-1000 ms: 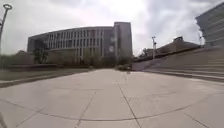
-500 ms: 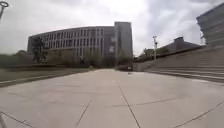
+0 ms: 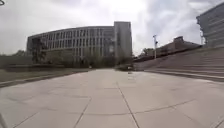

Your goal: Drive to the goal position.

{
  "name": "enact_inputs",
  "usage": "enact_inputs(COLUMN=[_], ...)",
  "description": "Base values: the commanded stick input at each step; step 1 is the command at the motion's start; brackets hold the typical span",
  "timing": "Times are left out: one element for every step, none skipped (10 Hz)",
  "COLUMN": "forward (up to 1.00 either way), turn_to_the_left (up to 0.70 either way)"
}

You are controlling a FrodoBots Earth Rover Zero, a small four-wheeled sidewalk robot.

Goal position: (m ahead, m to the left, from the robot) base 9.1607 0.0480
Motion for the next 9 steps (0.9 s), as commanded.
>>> enact_inputs(forward=[0.70,0.70,0.70,0.70,0.70,0.70,0.70,0.70,0.70], turn_to_the_left=[0.00,0.00,0.00,0.00,0.00,0.00,0.00,0.00,0.00])
